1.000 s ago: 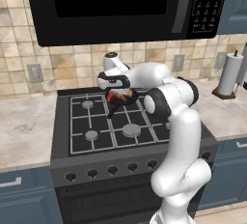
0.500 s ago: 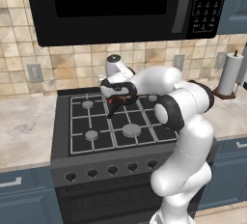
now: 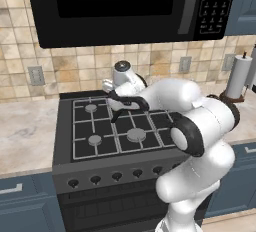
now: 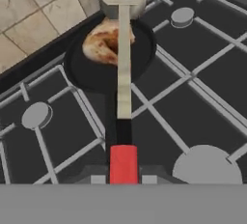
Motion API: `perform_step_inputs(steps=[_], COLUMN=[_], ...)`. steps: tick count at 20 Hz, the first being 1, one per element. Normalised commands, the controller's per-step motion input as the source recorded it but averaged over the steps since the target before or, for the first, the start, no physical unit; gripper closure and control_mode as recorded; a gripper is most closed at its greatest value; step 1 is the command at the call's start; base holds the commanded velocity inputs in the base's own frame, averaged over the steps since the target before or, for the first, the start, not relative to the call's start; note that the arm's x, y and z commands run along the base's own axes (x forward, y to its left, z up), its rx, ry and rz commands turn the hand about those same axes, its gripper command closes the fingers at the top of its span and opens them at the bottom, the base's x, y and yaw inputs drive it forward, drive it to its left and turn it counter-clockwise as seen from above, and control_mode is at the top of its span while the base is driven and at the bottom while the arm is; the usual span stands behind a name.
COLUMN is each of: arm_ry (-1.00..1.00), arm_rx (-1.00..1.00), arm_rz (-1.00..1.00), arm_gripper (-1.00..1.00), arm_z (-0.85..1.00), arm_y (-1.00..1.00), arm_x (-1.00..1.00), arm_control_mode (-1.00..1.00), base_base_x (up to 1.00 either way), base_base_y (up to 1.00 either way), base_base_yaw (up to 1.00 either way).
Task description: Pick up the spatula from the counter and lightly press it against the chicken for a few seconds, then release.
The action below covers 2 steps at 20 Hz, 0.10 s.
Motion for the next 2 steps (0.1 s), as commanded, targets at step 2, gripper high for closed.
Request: perform_step_inputs(steps=[2], arm_ry=[0.0], arm_rx=[0.1], arm_rz=[0.0], arm_gripper=[1.0], arm_z=[0.52], arm_y=[0.0], arm_x=[-0.33], arm_control_mode=[-1.0], base_base_x=[0.0], base_base_y=[0.0], base_base_yaw=[0.0])
